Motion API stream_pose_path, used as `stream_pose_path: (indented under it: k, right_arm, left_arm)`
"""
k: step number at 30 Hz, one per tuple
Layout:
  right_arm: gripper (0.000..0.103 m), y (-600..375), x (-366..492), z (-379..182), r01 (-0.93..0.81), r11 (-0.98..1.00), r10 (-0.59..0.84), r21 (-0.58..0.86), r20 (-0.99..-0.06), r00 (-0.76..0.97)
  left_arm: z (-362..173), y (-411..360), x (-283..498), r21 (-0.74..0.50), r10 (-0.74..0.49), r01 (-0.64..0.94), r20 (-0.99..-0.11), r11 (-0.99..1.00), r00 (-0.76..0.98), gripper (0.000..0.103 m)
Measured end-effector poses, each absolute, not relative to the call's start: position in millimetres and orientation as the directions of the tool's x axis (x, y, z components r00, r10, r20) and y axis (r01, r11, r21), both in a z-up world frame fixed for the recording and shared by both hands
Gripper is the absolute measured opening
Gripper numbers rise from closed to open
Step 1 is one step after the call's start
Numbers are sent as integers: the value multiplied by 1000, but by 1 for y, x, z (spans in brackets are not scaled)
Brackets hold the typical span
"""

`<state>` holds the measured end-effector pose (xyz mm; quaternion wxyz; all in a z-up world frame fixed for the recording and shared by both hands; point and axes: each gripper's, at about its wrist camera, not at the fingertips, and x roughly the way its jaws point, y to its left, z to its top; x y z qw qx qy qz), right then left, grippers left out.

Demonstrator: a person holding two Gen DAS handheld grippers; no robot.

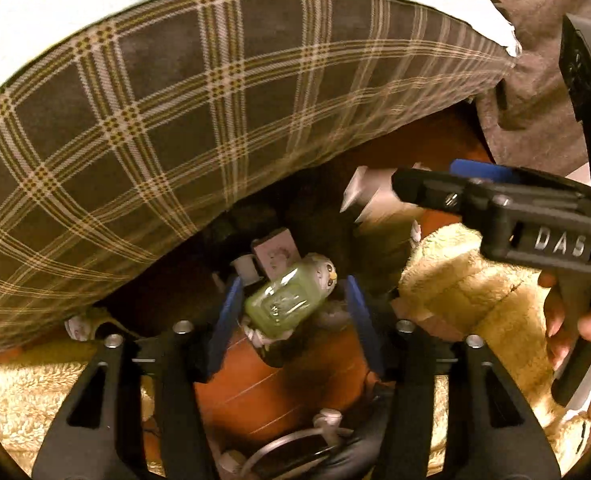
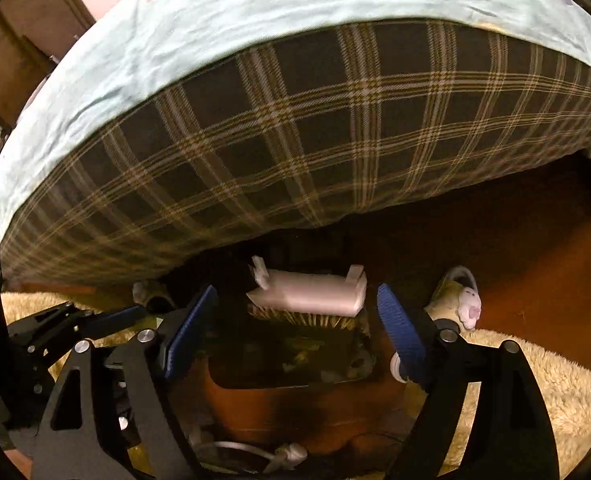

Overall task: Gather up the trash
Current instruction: 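Lower green bottle and black box into the floor bin and open both tools, then raise both empty tools back over the bed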

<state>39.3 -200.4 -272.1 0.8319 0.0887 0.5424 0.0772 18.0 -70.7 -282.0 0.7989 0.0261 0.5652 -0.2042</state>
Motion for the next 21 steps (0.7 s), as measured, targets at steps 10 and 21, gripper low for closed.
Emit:
stream_pose_path:
  k: [10, 21]
  right_arm:
    - [87, -234, 43, -235, 15, 967, 214, 253, -847, 487]
    - [94, -244, 64, -132, -64, 969, 217, 237, -702, 679]
  left_arm:
    - [-229, -60, 21, -96, -250, 371, -885, 924, 392, 85]
    - [-135, -18, 50, -68, -241, 306, -782, 950, 575, 92]
